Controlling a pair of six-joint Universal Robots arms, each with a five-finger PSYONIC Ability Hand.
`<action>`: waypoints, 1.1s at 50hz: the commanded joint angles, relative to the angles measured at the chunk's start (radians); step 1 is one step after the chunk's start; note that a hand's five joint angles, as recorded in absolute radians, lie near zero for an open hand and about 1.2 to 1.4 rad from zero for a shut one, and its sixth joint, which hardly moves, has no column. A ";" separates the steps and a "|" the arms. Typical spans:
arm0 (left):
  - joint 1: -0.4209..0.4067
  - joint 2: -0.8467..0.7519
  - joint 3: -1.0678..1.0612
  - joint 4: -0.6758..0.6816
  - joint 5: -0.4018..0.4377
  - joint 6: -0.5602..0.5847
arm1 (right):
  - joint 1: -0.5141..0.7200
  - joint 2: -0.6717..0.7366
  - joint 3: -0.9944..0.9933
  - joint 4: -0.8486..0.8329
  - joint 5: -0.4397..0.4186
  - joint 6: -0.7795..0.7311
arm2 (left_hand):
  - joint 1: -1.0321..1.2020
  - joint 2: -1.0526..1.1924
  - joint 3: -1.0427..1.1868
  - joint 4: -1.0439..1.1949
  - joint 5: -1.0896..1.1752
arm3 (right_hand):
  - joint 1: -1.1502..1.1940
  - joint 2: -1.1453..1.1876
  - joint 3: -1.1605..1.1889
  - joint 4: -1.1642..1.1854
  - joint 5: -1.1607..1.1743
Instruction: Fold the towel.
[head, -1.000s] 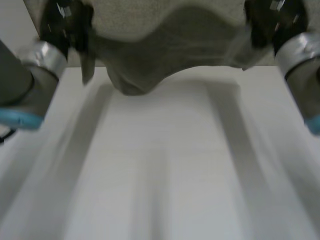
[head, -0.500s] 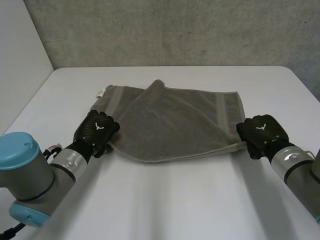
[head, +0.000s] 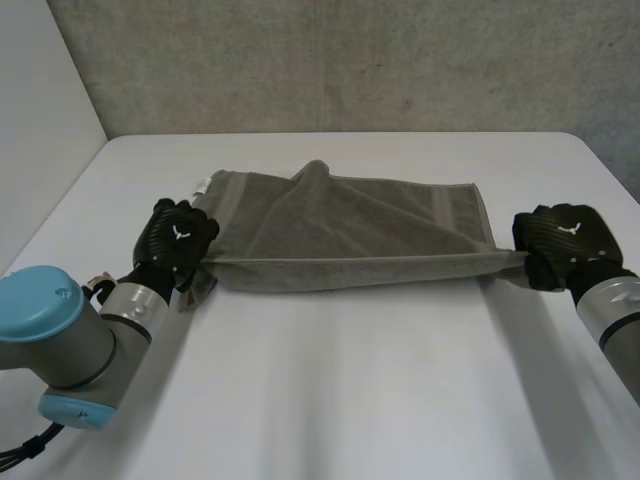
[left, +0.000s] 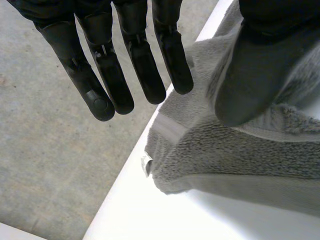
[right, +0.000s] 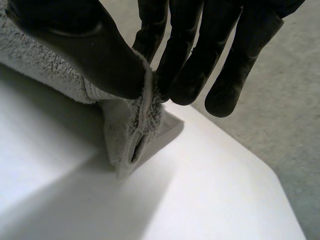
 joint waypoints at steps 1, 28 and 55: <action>0.003 0.036 0.001 0.003 -0.035 -0.003 | -0.060 -0.075 0.012 -0.031 -0.006 0.078 | -0.252 -0.249 -0.249 -0.253 -0.426 | 0.055 0.058 0.067 0.052 0.040; -0.054 0.136 -0.087 -0.178 -0.043 -0.155 | -0.055 -0.036 0.012 -0.027 -0.018 0.089 | -0.553 -0.551 -0.551 -0.555 -0.728 | 0.055 0.058 0.067 0.052 0.040; -0.086 -0.034 0.091 -0.257 -0.055 -0.361 | -0.052 -0.013 0.014 -0.028 -0.018 0.085 | -0.648 -0.646 -0.646 -0.650 -0.823 | 0.055 0.058 0.067 0.052 0.040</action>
